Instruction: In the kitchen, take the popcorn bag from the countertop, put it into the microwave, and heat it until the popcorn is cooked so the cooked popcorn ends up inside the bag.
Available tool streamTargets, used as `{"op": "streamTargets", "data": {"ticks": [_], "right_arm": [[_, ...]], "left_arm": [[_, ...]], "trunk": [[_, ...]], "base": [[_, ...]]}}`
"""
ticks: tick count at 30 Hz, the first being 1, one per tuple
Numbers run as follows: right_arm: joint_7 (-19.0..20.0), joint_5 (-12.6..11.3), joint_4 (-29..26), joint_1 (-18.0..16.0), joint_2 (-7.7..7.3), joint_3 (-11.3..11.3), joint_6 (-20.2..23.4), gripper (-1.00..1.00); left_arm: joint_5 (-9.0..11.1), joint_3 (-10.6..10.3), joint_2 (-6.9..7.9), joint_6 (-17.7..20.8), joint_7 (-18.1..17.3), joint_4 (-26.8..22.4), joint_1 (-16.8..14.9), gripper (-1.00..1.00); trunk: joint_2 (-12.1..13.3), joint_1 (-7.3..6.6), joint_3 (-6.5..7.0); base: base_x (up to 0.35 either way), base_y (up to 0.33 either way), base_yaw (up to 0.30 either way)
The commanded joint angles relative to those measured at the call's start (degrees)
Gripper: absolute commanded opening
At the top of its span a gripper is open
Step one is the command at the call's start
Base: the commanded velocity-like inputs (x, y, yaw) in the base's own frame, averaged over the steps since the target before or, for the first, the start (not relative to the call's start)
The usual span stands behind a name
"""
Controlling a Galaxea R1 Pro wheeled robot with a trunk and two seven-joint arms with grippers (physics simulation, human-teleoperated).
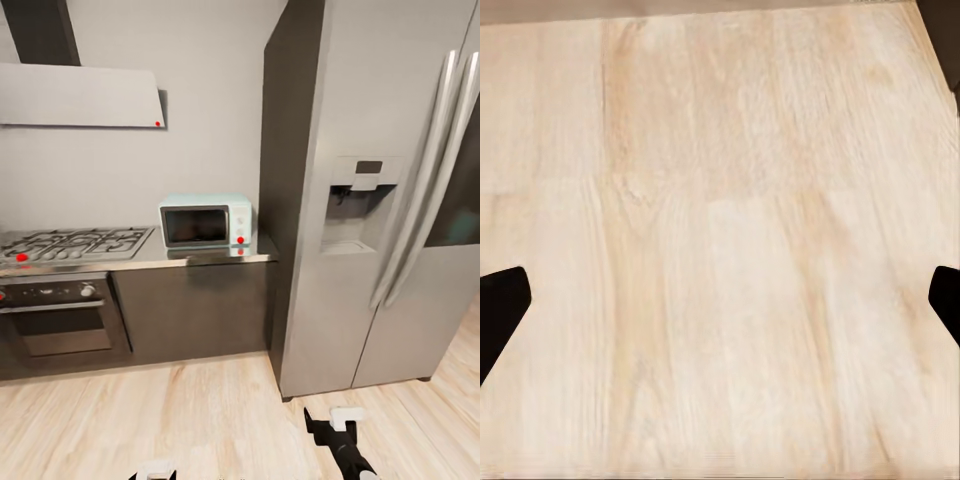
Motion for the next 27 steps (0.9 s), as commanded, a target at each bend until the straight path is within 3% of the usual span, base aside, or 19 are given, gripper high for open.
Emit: {"op": "streamTargets", "data": {"ticks": [1, 5, 17, 19, 20, 24, 27], "right_arm": [[-0.02, 0.01, -0.01, -0.01, -0.01, 0.01, -0.14, 1.0], [-0.02, 0.01, 0.0, -0.01, -0.01, 0.01, -0.15, 1.0], [0.62, -0.01, -0.66, -0.4, 0.22, 0.43, -0.07, 1.0], [0.47, 0.0, -4.14, -0.92, 0.53, 2.79, 0.49, 1.0], [0.33, 0.0, -8.6, -1.08, 0.73, 3.89, 1.73, 1.0], [-0.02, 0.05, -21.21, -1.43, 2.05, 5.35, 7.74, 1.0], [-0.77, 0.68, -23.12, -6.21, 3.41, 6.12, 13.37, 1.0]], "left_arm": [[0.08, 0.02, -0.02, -0.2, 0.04, 0.07, -0.05, 1.0], [0.08, -0.09, -0.08, -0.2, 0.18, 0.04, -0.07, 1.0], [0.07, -0.03, -0.02, -0.29, 0.13, 0.07, -0.12, 1.0], [0.02, -0.05, -0.02, -0.4, 0.07, 0.07, -0.07, 1.0], [0.01, -0.09, -0.02, -0.42, 0.04, 0.07, -0.06, 1.0], [-0.07, -0.27, -0.02, -0.45, 0.01, 0.29, -0.05, 1.0], [-0.18, -0.43, -0.06, -0.39, 0.01, 0.55, 0.1, 1.0]], "trunk": [[-0.03, -0.01, -0.06], [-0.03, -0.01, -0.06], [-0.03, -0.01, -0.06], [-0.03, -0.01, -0.06], [-0.03, -0.01, -0.06], [-0.03, -0.01, -0.06], [-0.03, -0.01, -0.06]], "base": [[-0.039, 0.157, 0.282], [0.056, 0.051, 0.282], [0.256, 0.104, 0.224], [0.018, 0.009, 0.015], [0.006, 0.003, 0.005], [0.002, 0.001, 0.001], [0.0, 0.0, 0.0]]}}
